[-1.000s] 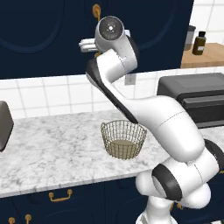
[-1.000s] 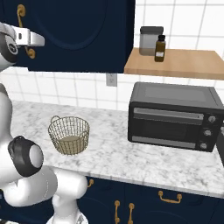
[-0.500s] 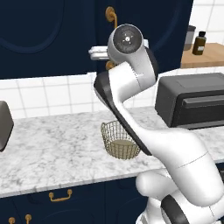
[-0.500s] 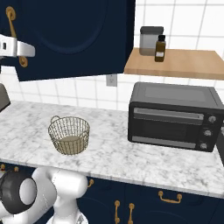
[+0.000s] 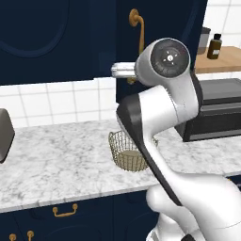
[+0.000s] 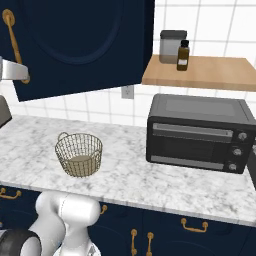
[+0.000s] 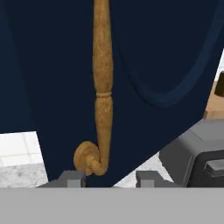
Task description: Open the cabinet, pick up the bread from the cabinet and place it in the basket. Then move the basket to the dining counter.
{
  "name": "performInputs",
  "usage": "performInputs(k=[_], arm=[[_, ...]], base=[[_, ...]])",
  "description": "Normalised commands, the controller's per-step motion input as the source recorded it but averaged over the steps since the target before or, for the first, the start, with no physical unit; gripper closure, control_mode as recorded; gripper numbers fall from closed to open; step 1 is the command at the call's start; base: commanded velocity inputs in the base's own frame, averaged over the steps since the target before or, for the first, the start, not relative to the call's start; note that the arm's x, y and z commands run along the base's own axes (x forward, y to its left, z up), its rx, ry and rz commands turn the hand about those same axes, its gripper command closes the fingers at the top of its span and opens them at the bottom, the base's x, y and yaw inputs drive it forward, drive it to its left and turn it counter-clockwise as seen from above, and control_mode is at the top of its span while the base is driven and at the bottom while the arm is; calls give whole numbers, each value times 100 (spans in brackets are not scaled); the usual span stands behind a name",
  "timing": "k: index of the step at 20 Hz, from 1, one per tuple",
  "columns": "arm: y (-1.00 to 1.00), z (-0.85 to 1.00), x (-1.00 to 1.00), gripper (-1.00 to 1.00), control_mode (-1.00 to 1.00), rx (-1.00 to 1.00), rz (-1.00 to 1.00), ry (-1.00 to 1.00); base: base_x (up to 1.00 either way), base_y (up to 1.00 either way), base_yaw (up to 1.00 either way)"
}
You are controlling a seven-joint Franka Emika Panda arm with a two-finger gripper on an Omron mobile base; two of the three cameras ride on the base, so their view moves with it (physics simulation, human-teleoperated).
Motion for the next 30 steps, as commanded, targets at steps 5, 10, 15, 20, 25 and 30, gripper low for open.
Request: performInputs(k=[5, 10, 15, 20, 25, 30], arm=[[99, -13, -93, -100, -100, -40, 0, 0], [97, -10, 65, -100, -100, -41, -1, 11], [56, -29, 100, -100, -100, -30, -19, 20], [3, -11, 100, -100, -100, -13, -27, 21], [-37, -1, 95, -100, -100, 0, -20, 25], [-95, 1, 1, -100, -100, 7, -6, 4]], base=[[0, 0, 0], [0, 0, 0], [0, 0, 0], [0, 0, 0], [0, 0, 0], [0, 0, 0]])
